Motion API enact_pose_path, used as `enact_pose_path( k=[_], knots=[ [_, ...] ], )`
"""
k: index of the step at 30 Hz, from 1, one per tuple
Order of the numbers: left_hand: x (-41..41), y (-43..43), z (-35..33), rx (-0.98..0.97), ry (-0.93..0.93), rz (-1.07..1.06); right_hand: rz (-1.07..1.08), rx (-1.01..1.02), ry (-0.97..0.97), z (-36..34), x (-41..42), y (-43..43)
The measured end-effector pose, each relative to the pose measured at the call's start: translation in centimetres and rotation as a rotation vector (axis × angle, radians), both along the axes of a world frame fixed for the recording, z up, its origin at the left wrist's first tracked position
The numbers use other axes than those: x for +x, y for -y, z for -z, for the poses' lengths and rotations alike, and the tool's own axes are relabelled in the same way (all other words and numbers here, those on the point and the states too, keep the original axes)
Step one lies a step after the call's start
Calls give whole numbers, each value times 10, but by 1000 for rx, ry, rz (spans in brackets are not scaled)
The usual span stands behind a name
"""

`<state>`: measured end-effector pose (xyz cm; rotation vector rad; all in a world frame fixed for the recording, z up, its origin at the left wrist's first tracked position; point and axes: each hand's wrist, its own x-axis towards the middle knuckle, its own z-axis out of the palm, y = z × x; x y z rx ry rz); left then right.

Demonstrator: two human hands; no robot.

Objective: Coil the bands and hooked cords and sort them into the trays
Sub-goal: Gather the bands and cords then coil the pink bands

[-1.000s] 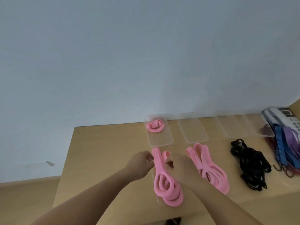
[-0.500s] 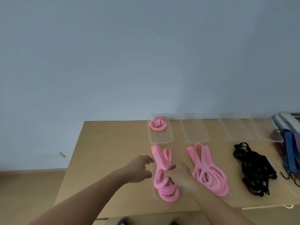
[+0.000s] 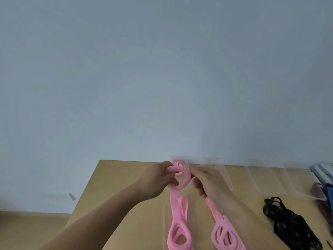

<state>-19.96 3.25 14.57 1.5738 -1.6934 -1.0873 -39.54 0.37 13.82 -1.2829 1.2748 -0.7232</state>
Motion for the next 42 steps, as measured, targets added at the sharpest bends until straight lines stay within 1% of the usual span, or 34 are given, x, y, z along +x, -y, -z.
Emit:
enact_pose_path(
  k=[2, 5, 7, 10, 13, 16, 23, 25, 27, 28, 31, 33, 34, 36, 39, 42],
  knots=[
    [-2, 6, -21, -15, -30, 9, 2, -188, -64, -23, -1, 4],
    [-5, 13, -45, -27, -52, 38, -45, -373, -21, -50, 0, 8],
    [-7, 15, -55, -20, -82, 57, -96, -445, -7, -62, 0, 9],
    [-8, 14, -63, 39, -173, 89, -150, -528, -67, -74, -1, 11],
    [-5, 13, -69, 106, -292, 140, -105, -590, -97, -78, -4, 12],
    [-6, 10, -76, 178, -447, 114, -40, -688, -105, -78, -4, 9],
    [-11, 10, -83, 296, -566, 106, 2, -982, -130, -65, -5, 7],
    [-11, 9, -83, 301, -581, 101, 3, -1068, -146, -64, -5, 7],
    [-9, 8, -85, 285, -595, 122, 0, -1050, -116, -65, -6, 5],
    [-8, 7, -86, 275, -604, 145, -4, -981, -70, -66, -7, 3],
    [-5, 5, -88, 221, -593, 191, -44, -667, 122, -74, -11, -1],
    [-5, 4, -87, 150, -532, 213, -102, -517, 181, -78, -13, -2],
    [-6, 4, -86, 106, -491, 220, -137, -481, 174, -80, -14, -2],
    [-7, 5, -84, 25, -415, 192, -178, -452, 111, -84, -14, -2],
    [-6, 5, -81, -65, -360, 100, -200, -430, 36, -87, -16, 0],
    [-10, 3, -78, -102, -353, 35, -197, -484, 30, -85, -16, 1]
  ],
)
